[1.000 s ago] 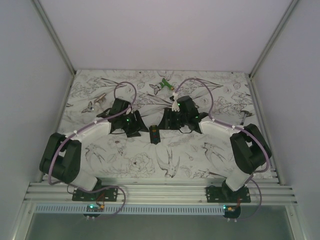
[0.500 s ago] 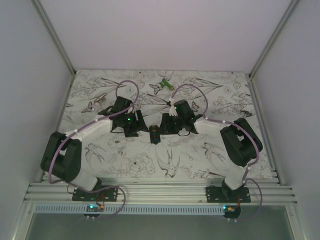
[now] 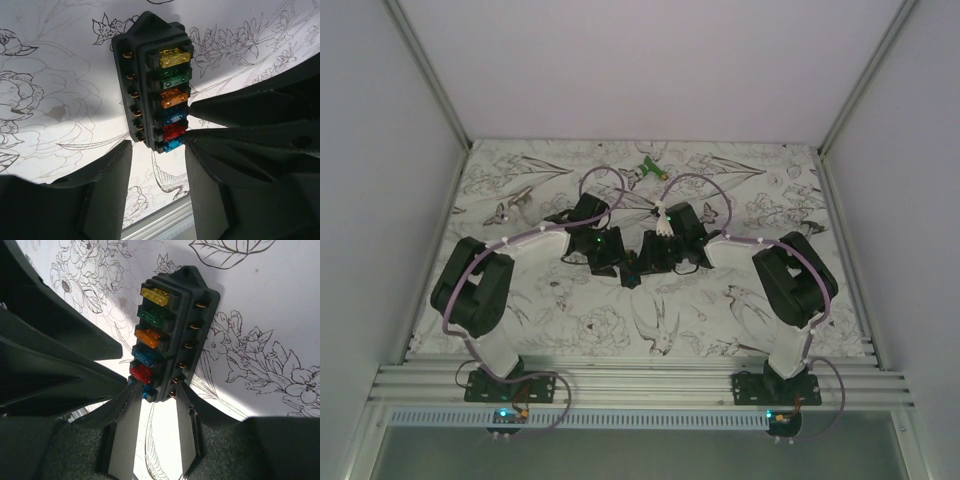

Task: Snap on the fuse box
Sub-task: Install the fuse at the fuse box base.

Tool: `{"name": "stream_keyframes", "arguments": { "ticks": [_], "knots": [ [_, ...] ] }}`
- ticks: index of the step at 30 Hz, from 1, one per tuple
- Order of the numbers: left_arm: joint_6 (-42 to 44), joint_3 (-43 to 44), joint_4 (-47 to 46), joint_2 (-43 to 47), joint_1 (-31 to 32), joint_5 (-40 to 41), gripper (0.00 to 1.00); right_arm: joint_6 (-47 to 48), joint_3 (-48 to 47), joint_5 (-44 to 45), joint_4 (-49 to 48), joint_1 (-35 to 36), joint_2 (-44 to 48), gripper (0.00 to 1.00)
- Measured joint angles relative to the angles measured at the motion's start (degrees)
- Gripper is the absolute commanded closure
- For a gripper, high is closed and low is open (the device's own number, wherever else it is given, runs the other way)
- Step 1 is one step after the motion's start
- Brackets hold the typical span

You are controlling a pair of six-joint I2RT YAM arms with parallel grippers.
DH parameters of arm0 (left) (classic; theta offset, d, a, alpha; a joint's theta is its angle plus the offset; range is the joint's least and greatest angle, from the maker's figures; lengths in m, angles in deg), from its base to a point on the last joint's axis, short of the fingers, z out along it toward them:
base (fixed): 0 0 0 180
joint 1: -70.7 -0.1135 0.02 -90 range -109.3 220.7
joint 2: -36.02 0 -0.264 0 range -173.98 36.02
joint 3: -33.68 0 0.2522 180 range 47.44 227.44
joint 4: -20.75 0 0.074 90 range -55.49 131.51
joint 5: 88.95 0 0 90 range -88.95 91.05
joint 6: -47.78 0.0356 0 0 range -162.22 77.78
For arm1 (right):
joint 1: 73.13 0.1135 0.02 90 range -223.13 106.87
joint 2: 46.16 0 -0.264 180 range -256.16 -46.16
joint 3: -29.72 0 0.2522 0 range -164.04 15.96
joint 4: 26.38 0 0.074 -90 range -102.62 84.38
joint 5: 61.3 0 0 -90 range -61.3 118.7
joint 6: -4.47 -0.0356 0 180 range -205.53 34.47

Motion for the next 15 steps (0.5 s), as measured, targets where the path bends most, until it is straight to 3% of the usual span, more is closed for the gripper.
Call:
{"name": "stream_keyframes", "arguments": {
  "ticks": [9,15],
  "knots": [
    [0.0,0.6,-0.1,-1.1,0.2,0.0,0.57,-0.5,0.0,-0.6,-1.2,0.0,-0.1,0.61],
    [0.0,1.1,-0.3,-2.0,0.2,0.0,0.61,-0.9,0.0,-0.6,-1.4,0.0,-0.1,0.71]
  ]
}}
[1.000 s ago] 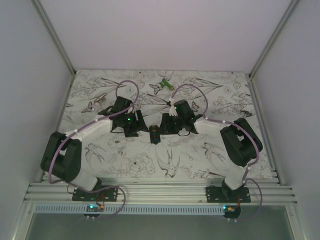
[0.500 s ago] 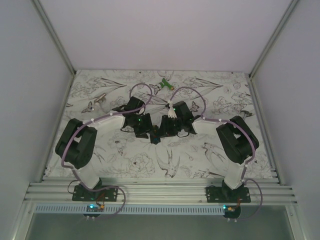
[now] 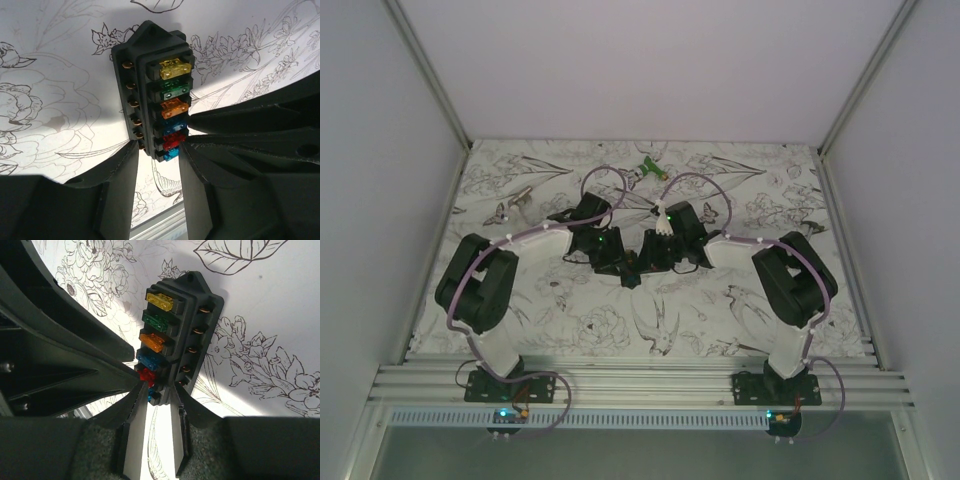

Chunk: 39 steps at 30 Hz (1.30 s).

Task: Snap on the fuse box
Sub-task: Install the fuse at the fuse box base.

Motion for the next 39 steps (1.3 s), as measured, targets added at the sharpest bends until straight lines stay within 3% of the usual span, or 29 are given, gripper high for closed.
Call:
{"name": "stream_keyframes", "arguments": {
  "ticks": [12,27,32,39],
  "knots": [
    [-0.3,1.2,-0.2,-2.2,-0.1,-1.4,0.69,0.6,-2.3,-0.7,2.8,0.0,-1.1,0.86],
    [-2.2,2.1,0.4,-3.9,-1.4,-4.2,0.86,3.8,-7.5,-0.1,10.7,0.7,-2.9,0.86],
    [-2.7,5.8,5.4,-6.4,-1.6,-4.4,0.91,4.4,-8.6,1.2,12.5,1.3,-3.0,0.87],
    [-3.6,6.8,7.2,-6.9,-1.0,-2.8,0.93,4.9,-10.1,2.0,14.5,1.7,-3.5,0.87]
  ]
}}
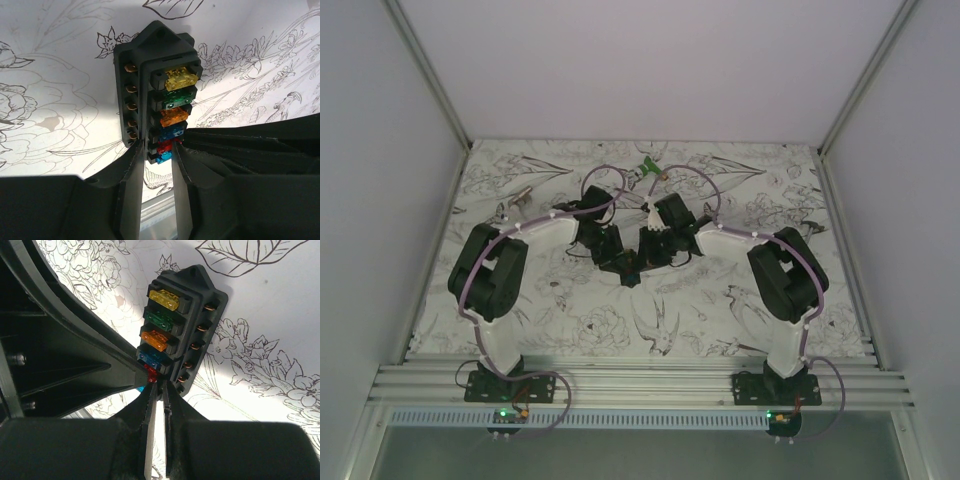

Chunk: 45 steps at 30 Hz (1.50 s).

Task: Snap on the fuse box
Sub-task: Install the fuse at the fuse box base, then pick up the fuse box cover from the center of the board.

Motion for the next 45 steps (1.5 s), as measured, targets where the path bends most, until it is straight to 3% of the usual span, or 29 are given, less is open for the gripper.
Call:
{"name": "stream_keyframes", "arguments": {
  "ticks": [6,13,18,24,37,45],
  "knots": [
    [-0.4,0.8,1.2,-0.5,0.6,1.3,0.95,0.1,-0.3,0.9,0.5,0.2,0.1,0.86],
    [-0.2,1.0,1.6,1.1,1.8,3.4,0.78,0.9,3.0,6.8,-0.6,2.6,4.0,0.79],
    [1.2,1.1,3.4,3.3,4.4,7.7,0.57,2.3,6.7,10.2,-0.4,4.1,11.3,0.67],
    [3.4,3.4,7.3,10.9,4.2,13.8,0.34,4.9,8.5,15.7,-0.9,3.3,21.0,0.47],
    [6.4,4.5,16.5,21.8,-7.2,25.8,0.06,11.5,20.7,30.5,-3.5,-9.5,30.4,0.10],
    [8.6,5.3,18.8,21.7,-10.2,27.7,0.00,12.6,23.8,33.4,-9.2,-13.4,32.4,0.03]
  ]
}}
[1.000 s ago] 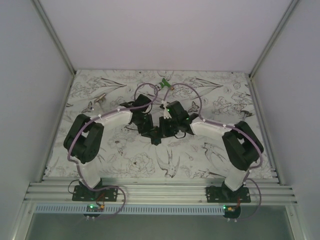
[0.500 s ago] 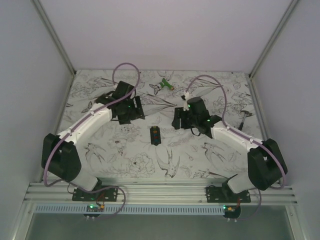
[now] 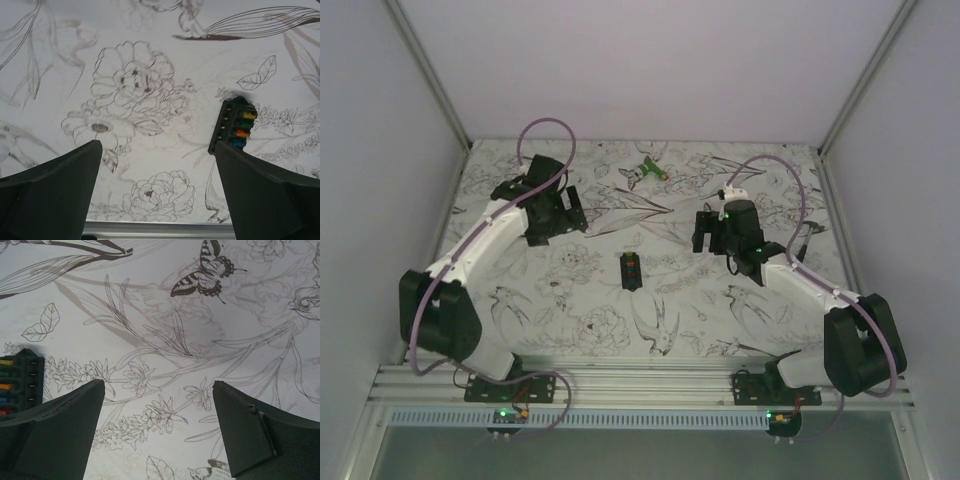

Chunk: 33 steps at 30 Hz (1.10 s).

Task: Snap on the fuse box
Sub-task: Pick up the fuse box cover from the center of the board.

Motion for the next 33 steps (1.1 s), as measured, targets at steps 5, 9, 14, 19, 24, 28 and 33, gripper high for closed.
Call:
{"name": "stream_keyframes", "arguments": {
  "ticks": [5,9,14,19,24,28,33],
  "knots": [
    [4.9,7.8,-2.2,-9.7,0.5,-1.8,0.00,0.1,0.7,-1.1,-3.6,0.0,-1.4,0.00],
    [9.8,16.2,-4.9,-18.1,1.4,-4.7,0.00,0.2,2.2,-1.3,-5.3,0.0,-1.5,0.00],
    [16.3,30.8,-7.8,-30.5,2.0,-10.0,0.00,0.3,2.4,-1.2,-6.8,0.0,-2.5,0.00],
    [23.3,43.2,-9.0,-41.4,3.4,-14.3,0.01,1.2,2.4,-1.3,-7.2,0.0,-5.1,0.00],
    [28.8,53.8,-9.2,-51.3,5.4,-17.9,0.02,1.7,2.4,-1.6,-7.3,0.0,-7.0,0.00],
    [31.4,59.3,-9.2,-57.5,5.8,-20.3,0.03,2.0,2.4,-2.3,-7.2,0.0,-7.9,0.00],
    [32.7,61.7,-9.0,-62.1,5.6,-22.2,0.08,2.4,2.4,-3.3,-7.2,0.0,-8.1,0.00]
  ]
}}
